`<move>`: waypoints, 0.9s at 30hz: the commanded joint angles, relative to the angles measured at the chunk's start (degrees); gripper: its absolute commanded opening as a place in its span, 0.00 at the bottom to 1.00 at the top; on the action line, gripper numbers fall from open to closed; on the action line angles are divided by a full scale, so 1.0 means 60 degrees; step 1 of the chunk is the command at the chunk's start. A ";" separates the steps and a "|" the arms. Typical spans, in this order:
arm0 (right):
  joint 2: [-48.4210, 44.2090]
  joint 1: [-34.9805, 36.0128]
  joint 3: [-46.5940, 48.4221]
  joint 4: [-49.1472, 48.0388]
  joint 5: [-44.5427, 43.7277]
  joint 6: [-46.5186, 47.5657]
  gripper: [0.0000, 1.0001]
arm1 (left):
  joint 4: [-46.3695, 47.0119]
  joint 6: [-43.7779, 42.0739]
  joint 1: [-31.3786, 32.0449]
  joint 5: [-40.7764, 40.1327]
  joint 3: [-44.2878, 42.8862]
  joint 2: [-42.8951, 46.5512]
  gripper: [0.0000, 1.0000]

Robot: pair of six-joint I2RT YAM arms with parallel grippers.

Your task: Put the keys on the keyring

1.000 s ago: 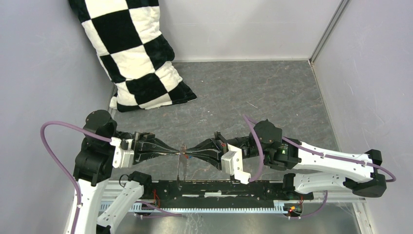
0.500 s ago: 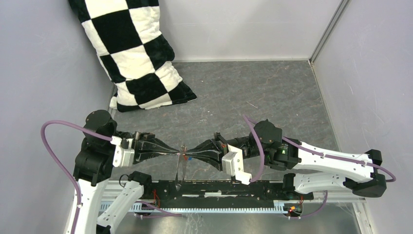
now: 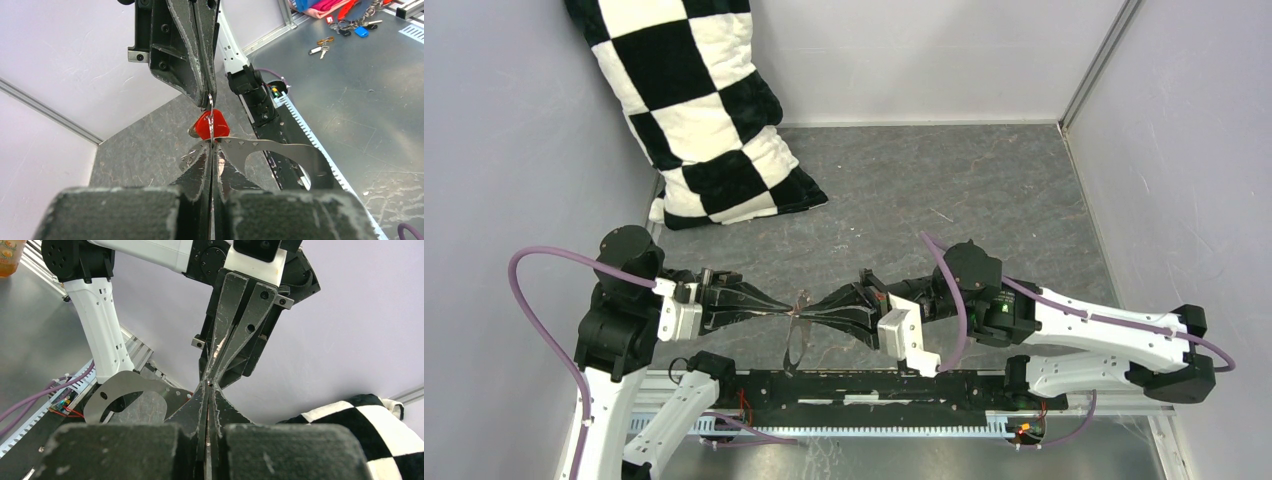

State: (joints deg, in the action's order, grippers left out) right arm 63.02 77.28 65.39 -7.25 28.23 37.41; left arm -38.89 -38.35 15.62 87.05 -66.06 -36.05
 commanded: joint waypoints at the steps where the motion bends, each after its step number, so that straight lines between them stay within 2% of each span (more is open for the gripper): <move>1: 0.0092 0.0068 0.0514 0.0078 0.0162 0.0079 0.00 | 0.0198 0.0415 0.0034 -0.0006 -0.0067 0.0007 0.02; 15: 0.0427 0.0070 0.0966 0.0349 0.0101 0.0081 0.00 | 0.0209 0.0131 0.0034 0.0328 0.0093 0.0209 0.02; 27: 0.1067 0.0045 0.2158 0.2024 0.0252 0.0151 0.00 | 0.0209 -0.0115 0.0034 0.0419 0.0156 0.0434 0.02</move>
State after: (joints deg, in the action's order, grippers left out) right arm 68.38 77.28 74.70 1.58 29.43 37.60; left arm -38.87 -38.20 15.62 87.35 -65.17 -34.24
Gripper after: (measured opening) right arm 0.010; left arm 0.029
